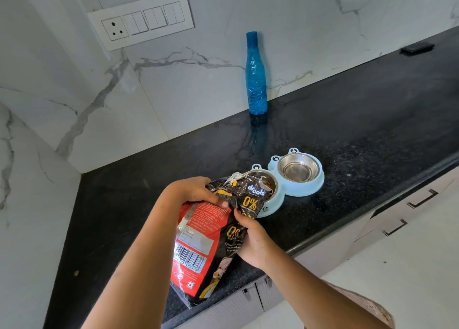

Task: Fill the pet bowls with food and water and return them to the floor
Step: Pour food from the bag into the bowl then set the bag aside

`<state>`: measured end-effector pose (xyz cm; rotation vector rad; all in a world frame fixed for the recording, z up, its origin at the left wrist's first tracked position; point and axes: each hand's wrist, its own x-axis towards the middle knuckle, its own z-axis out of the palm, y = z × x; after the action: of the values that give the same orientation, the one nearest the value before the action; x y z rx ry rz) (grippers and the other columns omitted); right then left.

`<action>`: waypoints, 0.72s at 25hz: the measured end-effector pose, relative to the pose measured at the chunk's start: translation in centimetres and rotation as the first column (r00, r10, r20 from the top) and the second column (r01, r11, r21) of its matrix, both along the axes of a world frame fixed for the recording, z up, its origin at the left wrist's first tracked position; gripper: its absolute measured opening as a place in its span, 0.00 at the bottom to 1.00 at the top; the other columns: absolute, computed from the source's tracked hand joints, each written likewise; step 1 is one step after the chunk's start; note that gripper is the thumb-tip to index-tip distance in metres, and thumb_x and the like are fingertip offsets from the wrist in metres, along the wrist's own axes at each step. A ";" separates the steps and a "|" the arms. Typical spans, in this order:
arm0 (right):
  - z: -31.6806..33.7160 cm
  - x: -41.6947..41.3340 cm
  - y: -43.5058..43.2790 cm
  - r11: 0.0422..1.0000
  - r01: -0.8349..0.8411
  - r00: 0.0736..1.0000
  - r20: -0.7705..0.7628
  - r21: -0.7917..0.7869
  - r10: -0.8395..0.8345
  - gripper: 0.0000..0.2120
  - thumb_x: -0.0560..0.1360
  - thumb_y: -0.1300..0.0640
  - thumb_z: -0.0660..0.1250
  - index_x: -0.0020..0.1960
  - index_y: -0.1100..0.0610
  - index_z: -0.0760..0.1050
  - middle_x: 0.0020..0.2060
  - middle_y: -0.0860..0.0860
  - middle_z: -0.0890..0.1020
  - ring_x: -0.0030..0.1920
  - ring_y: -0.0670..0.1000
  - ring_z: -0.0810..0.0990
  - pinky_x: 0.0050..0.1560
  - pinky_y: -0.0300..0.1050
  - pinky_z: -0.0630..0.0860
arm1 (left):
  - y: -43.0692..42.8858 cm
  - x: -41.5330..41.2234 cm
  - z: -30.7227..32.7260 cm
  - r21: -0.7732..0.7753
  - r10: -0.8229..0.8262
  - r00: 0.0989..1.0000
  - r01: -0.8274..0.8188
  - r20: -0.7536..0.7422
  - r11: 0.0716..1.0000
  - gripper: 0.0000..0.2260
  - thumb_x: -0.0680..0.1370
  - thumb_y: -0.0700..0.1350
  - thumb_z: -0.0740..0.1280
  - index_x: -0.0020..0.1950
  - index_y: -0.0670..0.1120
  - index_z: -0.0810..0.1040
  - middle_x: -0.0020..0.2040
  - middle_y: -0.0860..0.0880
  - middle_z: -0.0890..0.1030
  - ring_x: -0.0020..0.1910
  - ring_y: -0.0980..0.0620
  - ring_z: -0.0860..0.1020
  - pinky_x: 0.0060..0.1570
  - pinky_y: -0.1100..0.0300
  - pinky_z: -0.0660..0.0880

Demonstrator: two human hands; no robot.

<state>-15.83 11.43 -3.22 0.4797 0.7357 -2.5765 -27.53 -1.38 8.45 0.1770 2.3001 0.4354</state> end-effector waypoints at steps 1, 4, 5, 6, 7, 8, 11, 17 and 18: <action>-0.2 0.0 0.1 1.000 0.009 1.000 -0.010 0.003 -0.009 0.22 0.75 0.53 0.67 0.67 0.59 0.74 0.62 0.61 0.79 0.65 0.62 0.76 0.67 0.59 0.70 | -0.2 0.2 -0.3 0.043 0.026 1.000 -0.026 0.000 0.999 0.35 0.65 0.57 0.78 0.66 0.49 0.67 0.54 0.47 0.81 0.50 0.47 0.82 0.56 0.48 0.78; -0.1 -0.3 0.4 0.994 0.083 0.994 -0.073 0.076 -0.077 0.24 0.71 0.55 0.71 0.67 0.57 0.75 0.60 0.59 0.81 0.62 0.60 0.79 0.66 0.60 0.72 | -1.0 0.6 -0.6 0.151 0.073 0.997 -0.071 -0.013 0.986 0.30 0.67 0.52 0.78 0.64 0.50 0.69 0.53 0.47 0.81 0.49 0.47 0.82 0.54 0.49 0.79; 0.0 -0.5 0.3 0.990 0.105 0.991 -0.095 0.095 -0.096 0.24 0.71 0.56 0.72 0.66 0.56 0.75 0.60 0.58 0.82 0.61 0.60 0.79 0.65 0.60 0.73 | -1.1 0.6 -0.7 0.165 0.072 0.997 -0.068 -0.017 0.984 0.29 0.67 0.51 0.78 0.64 0.51 0.69 0.53 0.47 0.81 0.49 0.47 0.82 0.54 0.49 0.79; 0.2 -0.6 0.3 0.987 0.124 0.988 -0.106 0.100 -0.114 0.24 0.70 0.57 0.72 0.66 0.55 0.75 0.59 0.58 0.82 0.61 0.60 0.80 0.64 0.60 0.74 | -1.1 0.6 -0.7 0.174 0.064 0.998 -0.060 -0.021 0.983 0.28 0.68 0.51 0.77 0.64 0.51 0.69 0.53 0.47 0.81 0.49 0.47 0.82 0.54 0.49 0.79; 0.3 -0.7 0.2 0.984 0.143 0.985 -0.107 0.102 -0.132 0.23 0.70 0.58 0.72 0.65 0.55 0.76 0.59 0.58 0.82 0.60 0.60 0.80 0.63 0.60 0.74 | -1.1 0.5 -0.8 0.181 0.058 0.998 -0.053 -0.026 0.982 0.28 0.68 0.50 0.77 0.64 0.51 0.69 0.54 0.47 0.80 0.50 0.47 0.82 0.55 0.48 0.79; 0.4 -0.8 0.1 0.982 0.158 0.984 -0.101 0.104 -0.148 0.23 0.70 0.58 0.73 0.65 0.55 0.76 0.58 0.58 0.83 0.59 0.60 0.81 0.62 0.60 0.75 | -1.1 0.6 -0.8 0.192 0.060 0.998 -0.053 -0.032 0.980 0.28 0.69 0.50 0.77 0.64 0.51 0.70 0.54 0.47 0.80 0.50 0.47 0.82 0.55 0.48 0.78; 0.8 -1.0 -0.2 0.978 0.169 0.985 -0.065 0.126 -0.162 0.23 0.68 0.59 0.74 0.63 0.55 0.77 0.56 0.58 0.84 0.57 0.60 0.82 0.58 0.58 0.77 | -1.3 0.7 -0.9 0.213 0.065 0.996 -0.050 -0.061 0.976 0.27 0.69 0.49 0.76 0.65 0.50 0.70 0.55 0.46 0.80 0.50 0.47 0.82 0.53 0.50 0.79; 0.9 -1.6 -0.7 0.971 0.162 0.985 0.022 0.176 -0.169 0.25 0.65 0.56 0.76 0.62 0.54 0.78 0.54 0.57 0.84 0.56 0.61 0.82 0.59 0.60 0.77 | -1.9 0.9 -1.0 0.305 0.094 0.994 -0.072 -0.056 0.949 0.20 0.69 0.46 0.76 0.58 0.49 0.75 0.52 0.46 0.82 0.48 0.47 0.83 0.54 0.48 0.79; 0.9 -1.6 -0.8 0.971 0.169 0.984 0.024 0.168 -0.175 0.23 0.68 0.57 0.75 0.62 0.54 0.78 0.55 0.58 0.84 0.56 0.61 0.82 0.58 0.60 0.77 | -1.9 0.9 -1.0 0.332 0.103 0.994 -0.082 -0.048 0.940 0.19 0.69 0.46 0.77 0.57 0.50 0.75 0.52 0.45 0.82 0.49 0.46 0.83 0.55 0.46 0.79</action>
<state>-17.41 10.68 -2.30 0.6715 0.9375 -2.6679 -26.61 -3.33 7.49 0.2516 2.2905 0.8764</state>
